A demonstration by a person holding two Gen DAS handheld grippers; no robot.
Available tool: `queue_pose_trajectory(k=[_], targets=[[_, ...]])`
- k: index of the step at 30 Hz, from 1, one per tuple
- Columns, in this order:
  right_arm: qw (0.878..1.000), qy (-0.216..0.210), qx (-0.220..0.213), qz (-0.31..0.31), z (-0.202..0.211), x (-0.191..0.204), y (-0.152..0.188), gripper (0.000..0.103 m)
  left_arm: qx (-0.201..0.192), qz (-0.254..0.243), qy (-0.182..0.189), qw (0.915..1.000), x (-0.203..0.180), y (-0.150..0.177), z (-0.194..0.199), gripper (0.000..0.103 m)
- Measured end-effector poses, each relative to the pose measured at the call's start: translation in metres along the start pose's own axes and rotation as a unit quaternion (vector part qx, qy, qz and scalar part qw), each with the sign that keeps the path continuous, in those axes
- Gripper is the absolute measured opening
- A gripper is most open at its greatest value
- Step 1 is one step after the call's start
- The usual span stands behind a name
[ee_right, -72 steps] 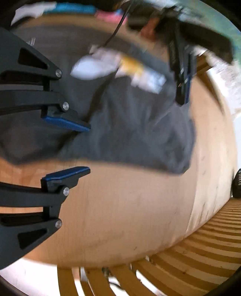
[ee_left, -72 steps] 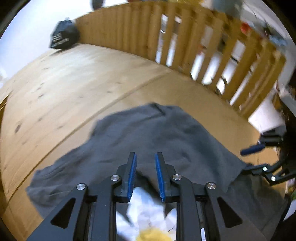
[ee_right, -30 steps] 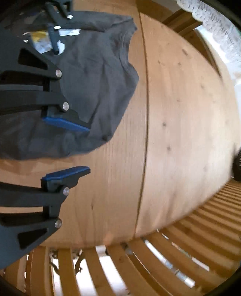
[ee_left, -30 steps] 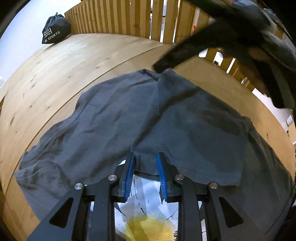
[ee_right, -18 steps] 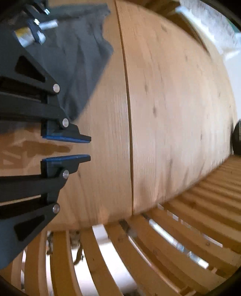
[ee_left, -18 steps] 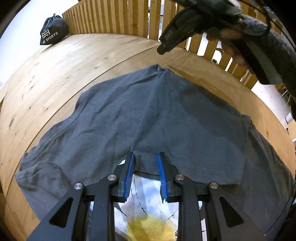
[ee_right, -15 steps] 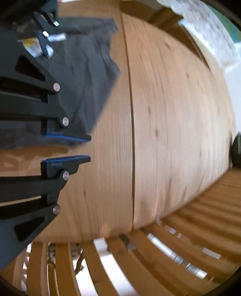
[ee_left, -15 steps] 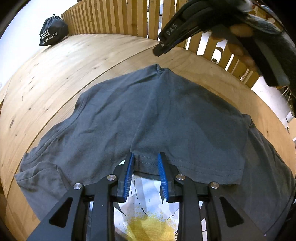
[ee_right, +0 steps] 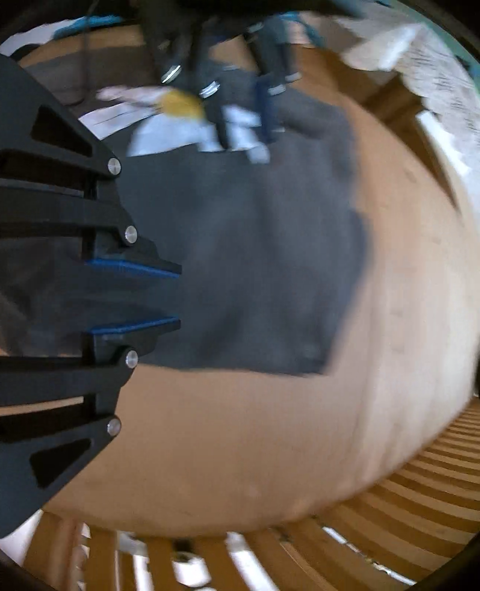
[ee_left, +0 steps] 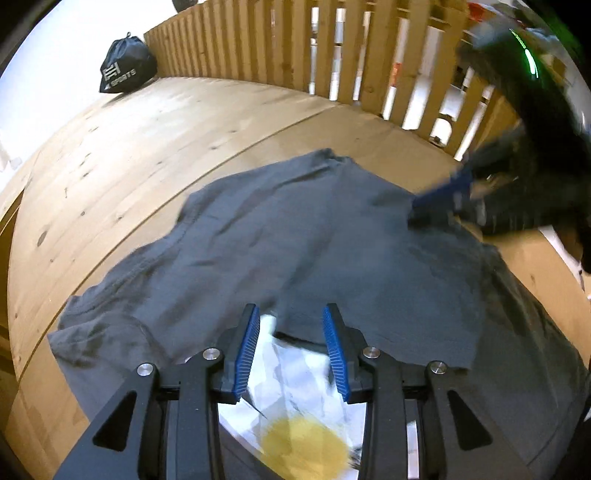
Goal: Fold clothes
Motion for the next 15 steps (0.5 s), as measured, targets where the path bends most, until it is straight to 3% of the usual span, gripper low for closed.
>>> queue_pose_trajectory(k=[3,6,9,11,15], targets=[[1.000,0.001,0.015,-0.014,-0.003,-0.014,0.021,0.023,0.000,-0.005,0.011,0.9999,0.010,-0.002,0.003,0.034],[0.999,0.006,-0.015,-0.032,0.037,-0.033,0.050,0.023,0.009,-0.022,0.010,0.9997,-0.002,-0.002,0.006,0.034],[0.998,0.002,-0.038,-0.046,0.102,-0.035,0.123,0.032,0.011,-0.020,0.010,0.9997,-0.048,0.010,0.015,0.034],[0.997,0.003,-0.046,-0.059,0.134,-0.036,0.180,0.042,0.009,-0.007,0.015,0.9998,-0.039,-0.005,0.014,0.034],[0.993,-0.006,-0.038,-0.110,0.166,-0.045,0.308,0.043,0.010,0.003,0.003,0.9999,-0.024,-0.072,-0.024,0.034]])
Point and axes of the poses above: each gripper's, at about its wrist camera, not at the fingertips, and z roughly against the way its jaws point, x to its left, y to its underside, the point moved 2 cm from there along -z, roughly the way its jaws point, and after that the axes turned 11 degrees about y, right-handed, at the moved point
